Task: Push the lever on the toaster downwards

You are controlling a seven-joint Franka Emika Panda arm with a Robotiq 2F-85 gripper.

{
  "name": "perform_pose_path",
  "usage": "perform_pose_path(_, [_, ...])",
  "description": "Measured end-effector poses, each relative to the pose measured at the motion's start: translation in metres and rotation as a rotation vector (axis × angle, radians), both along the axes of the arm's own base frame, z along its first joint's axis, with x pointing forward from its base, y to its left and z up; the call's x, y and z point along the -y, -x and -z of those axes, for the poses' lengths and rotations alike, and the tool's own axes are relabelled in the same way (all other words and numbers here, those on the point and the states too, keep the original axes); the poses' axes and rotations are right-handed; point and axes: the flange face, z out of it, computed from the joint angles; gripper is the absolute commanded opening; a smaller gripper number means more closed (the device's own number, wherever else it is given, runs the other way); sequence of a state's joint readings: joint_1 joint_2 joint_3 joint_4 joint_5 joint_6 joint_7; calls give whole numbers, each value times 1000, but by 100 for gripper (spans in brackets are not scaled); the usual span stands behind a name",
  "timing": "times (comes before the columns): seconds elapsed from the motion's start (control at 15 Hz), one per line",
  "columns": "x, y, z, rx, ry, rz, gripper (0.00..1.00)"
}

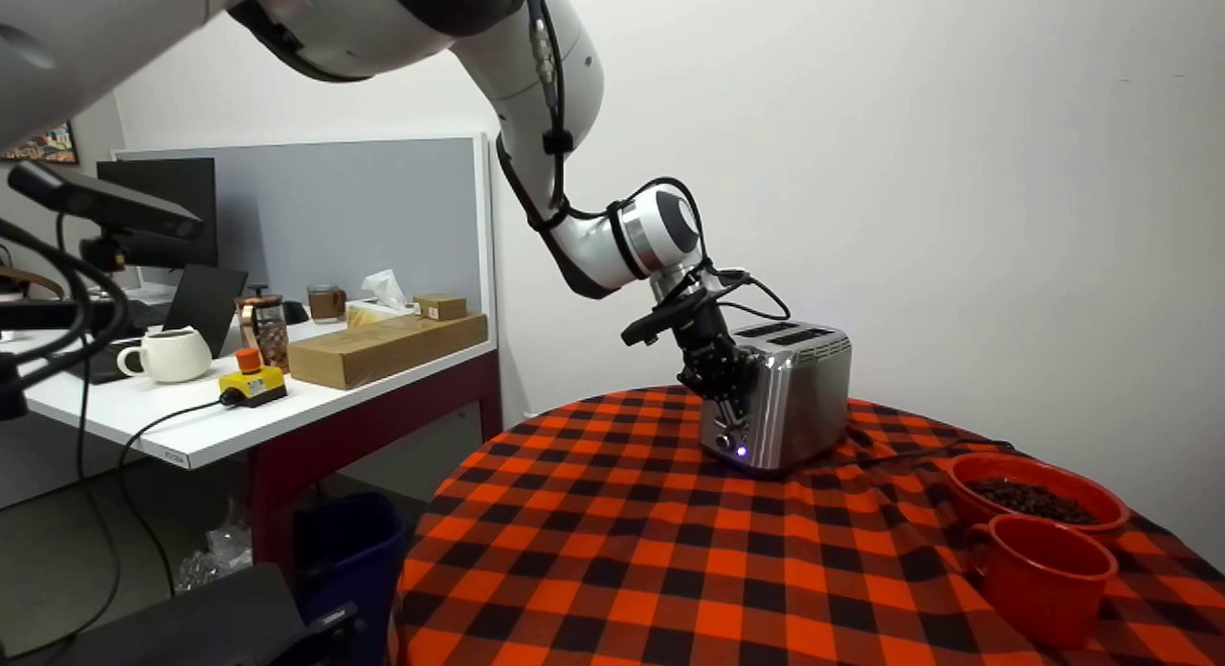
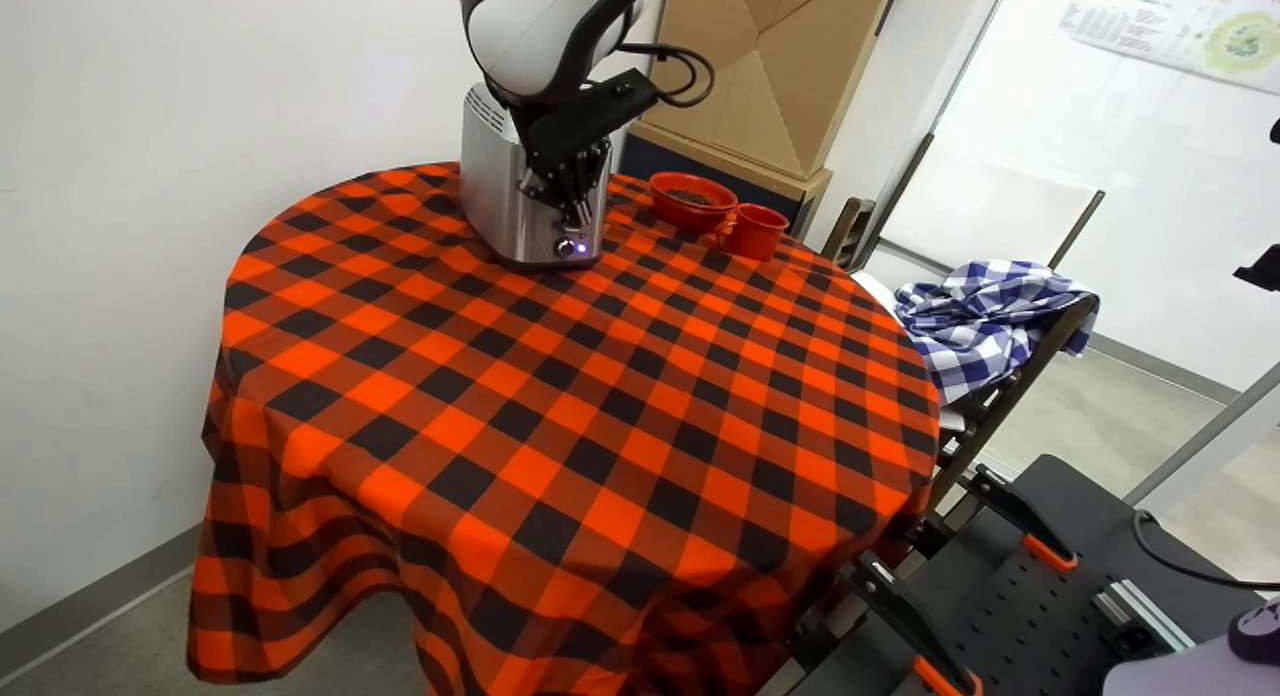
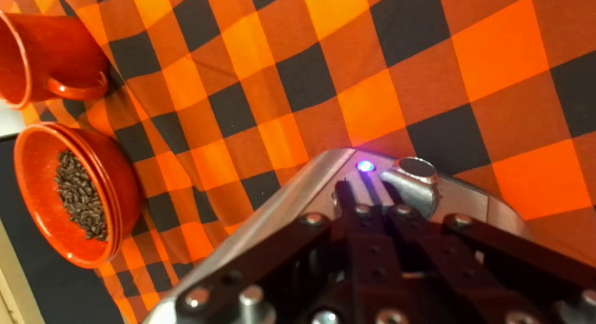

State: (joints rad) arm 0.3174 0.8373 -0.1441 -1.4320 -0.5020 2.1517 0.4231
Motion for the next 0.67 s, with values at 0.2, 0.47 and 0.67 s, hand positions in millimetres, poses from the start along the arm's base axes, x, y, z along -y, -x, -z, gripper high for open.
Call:
perform_pose_path(0.2, [-2,-1,1,-2,13,8,26])
perform_pose_path(0.47, [3,-2,-6,-6,1,35,49])
perform_pose_path(0.67, [16,5,-20,-30,-22,53,71])
